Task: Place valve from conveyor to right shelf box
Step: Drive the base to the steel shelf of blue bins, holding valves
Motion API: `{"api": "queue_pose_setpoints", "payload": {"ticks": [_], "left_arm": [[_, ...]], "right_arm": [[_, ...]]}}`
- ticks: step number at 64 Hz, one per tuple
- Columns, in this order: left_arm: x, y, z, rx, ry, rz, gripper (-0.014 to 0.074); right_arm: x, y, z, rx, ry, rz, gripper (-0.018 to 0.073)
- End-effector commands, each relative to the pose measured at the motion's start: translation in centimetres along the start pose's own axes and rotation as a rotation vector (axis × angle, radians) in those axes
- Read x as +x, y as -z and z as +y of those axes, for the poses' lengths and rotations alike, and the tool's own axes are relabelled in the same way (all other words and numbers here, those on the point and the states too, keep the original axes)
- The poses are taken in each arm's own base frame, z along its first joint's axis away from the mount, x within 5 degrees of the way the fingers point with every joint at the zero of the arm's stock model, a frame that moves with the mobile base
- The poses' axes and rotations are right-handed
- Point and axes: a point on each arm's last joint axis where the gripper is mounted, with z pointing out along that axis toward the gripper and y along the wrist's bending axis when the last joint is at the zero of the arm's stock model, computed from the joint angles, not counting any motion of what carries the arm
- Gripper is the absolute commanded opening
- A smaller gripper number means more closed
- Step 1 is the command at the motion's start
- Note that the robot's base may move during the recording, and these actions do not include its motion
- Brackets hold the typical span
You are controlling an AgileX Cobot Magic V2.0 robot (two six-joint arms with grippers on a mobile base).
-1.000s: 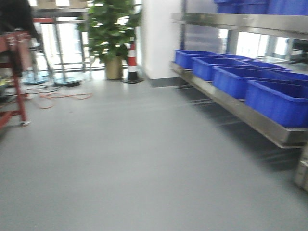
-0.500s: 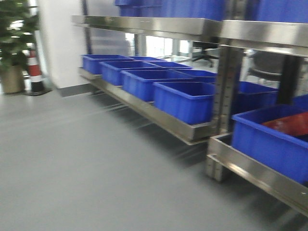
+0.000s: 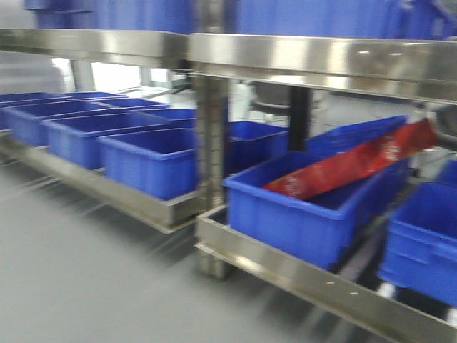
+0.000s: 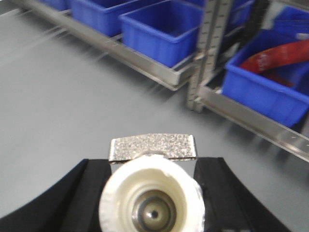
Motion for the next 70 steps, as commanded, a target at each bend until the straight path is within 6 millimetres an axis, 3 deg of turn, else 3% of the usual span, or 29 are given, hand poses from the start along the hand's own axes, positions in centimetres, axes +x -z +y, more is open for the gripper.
{"api": "queue_pose_setpoints", "payload": {"ticks": [1, 70], "left_arm": [[-0.60, 0.39, 0.00, 0.001, 0.005, -0.070, -0.0111], [-0.60, 0.39, 0.00, 0.001, 0.005, -0.070, -0.0111]], "right_arm": [[-0.64, 0.45, -0.08, 0.009, 0.000, -0.079, -0.0162], [-0.64, 0.45, -0.08, 0.009, 0.000, -0.079, -0.0162]]}}
